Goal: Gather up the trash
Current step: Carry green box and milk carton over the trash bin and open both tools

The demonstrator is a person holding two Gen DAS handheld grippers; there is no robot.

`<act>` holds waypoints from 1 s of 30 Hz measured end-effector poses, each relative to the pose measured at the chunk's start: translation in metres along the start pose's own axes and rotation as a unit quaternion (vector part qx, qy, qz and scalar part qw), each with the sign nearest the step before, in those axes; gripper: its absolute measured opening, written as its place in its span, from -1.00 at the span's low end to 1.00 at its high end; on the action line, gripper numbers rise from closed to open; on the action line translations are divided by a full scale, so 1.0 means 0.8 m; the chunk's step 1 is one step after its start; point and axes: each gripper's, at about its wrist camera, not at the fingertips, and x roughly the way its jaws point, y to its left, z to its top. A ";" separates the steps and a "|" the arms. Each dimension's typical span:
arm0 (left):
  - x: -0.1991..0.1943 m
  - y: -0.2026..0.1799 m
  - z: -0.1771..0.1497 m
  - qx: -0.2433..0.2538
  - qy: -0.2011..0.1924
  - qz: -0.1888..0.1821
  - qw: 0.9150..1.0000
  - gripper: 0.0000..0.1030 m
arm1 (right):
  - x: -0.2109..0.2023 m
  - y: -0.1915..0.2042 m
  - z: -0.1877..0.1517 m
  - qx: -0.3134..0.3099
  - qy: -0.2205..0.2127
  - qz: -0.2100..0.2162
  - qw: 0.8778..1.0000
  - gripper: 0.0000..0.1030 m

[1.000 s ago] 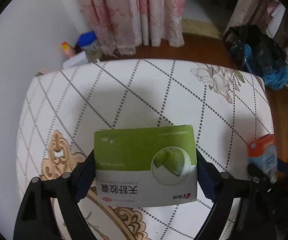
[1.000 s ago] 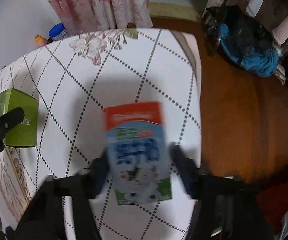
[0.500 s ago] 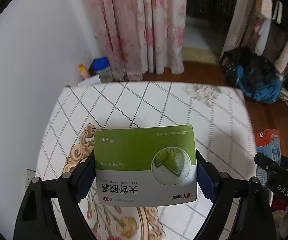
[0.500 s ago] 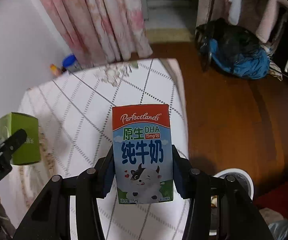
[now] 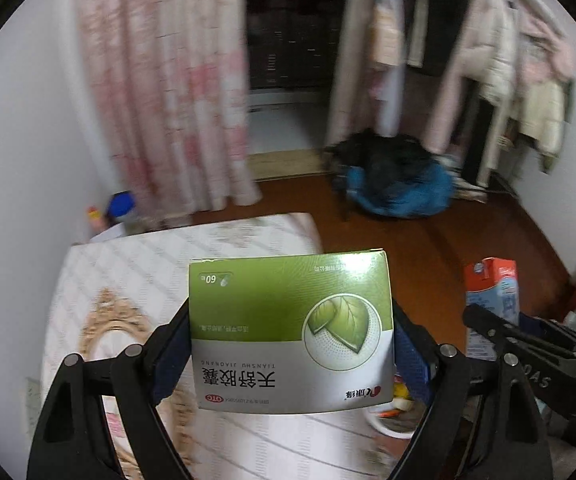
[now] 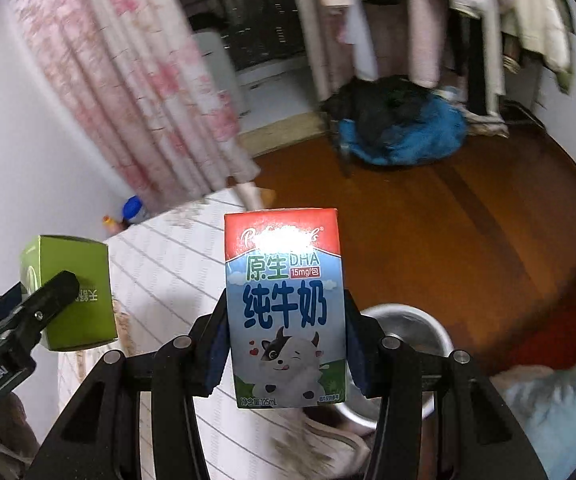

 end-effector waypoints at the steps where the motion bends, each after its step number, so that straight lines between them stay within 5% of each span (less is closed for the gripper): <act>1: 0.003 -0.022 -0.003 0.008 0.006 -0.017 1.000 0.69 | -0.007 -0.023 -0.008 0.011 0.001 -0.007 1.000 -0.01; 7: 0.076 -0.101 -0.032 0.021 0.087 -0.082 0.993 0.69 | 0.025 -0.148 -0.058 0.066 0.062 -0.050 0.995 0.00; 12: 0.181 -0.151 -0.066 0.016 0.197 -0.123 0.972 0.69 | 0.099 -0.214 -0.092 0.103 0.128 -0.054 0.985 0.00; 21: 0.285 -0.205 -0.098 0.025 0.292 -0.114 0.949 0.75 | 0.209 -0.270 -0.125 0.131 0.202 -0.056 0.969 0.01; 23: 0.297 -0.206 -0.102 0.022 0.307 -0.111 0.945 0.95 | 0.222 -0.277 -0.129 0.133 0.215 -0.054 0.966 0.04; 24: 0.298 -0.207 -0.105 0.022 0.307 -0.109 0.945 0.95 | 0.227 -0.281 -0.132 0.135 0.221 -0.051 0.965 0.10; 26: 0.295 -0.203 -0.106 0.024 0.302 -0.100 0.948 0.95 | 0.237 -0.286 -0.136 0.137 0.235 -0.057 0.961 0.77; 30: 0.273 -0.195 -0.110 0.040 0.286 -0.074 0.954 0.95 | 0.229 -0.284 -0.142 0.129 0.241 -0.072 0.959 0.87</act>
